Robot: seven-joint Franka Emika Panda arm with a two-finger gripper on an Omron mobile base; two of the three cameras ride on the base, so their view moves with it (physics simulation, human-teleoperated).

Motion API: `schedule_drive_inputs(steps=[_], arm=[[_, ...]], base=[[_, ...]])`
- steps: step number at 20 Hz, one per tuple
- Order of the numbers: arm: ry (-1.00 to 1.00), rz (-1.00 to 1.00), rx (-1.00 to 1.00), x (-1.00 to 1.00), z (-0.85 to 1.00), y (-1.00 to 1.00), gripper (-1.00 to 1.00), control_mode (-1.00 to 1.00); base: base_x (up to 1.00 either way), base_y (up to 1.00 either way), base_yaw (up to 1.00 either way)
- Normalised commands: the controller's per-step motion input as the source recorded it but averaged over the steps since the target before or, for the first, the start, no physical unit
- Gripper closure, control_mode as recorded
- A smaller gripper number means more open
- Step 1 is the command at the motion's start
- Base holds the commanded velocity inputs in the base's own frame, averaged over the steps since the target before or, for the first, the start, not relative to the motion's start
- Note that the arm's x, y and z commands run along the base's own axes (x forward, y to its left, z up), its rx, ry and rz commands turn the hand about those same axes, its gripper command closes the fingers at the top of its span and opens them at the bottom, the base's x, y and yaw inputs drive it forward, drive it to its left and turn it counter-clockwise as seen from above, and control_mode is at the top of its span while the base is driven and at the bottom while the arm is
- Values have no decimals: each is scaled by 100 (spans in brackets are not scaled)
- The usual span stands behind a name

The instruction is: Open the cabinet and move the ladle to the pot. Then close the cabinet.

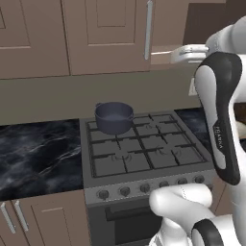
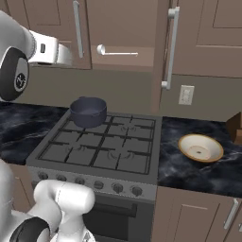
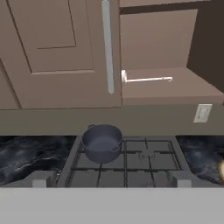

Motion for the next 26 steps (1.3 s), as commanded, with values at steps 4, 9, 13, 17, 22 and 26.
schedule_drive_inputs(steps=[4, 9, 13, 17, 22, 26], arm=[[2, 0, 21, 26, -1, 59, -100, -100], [0, -1, 13, 41, -3, 36, -100, -100], [-5, -2, -1, 41, -8, 0, -100, -100], [-5, 0, -8, 25, -1, -4, -100, -100], [-4, 0, -10, 25, 0, -10, -100, -100], [0, 0, -10, 44, 0, -19, -100, -100]], base=[[0, 0, 0], [0, 0, 0], [0, 0, 0], [0, 0, 0], [0, 0, 0], [0, 0, 0]])
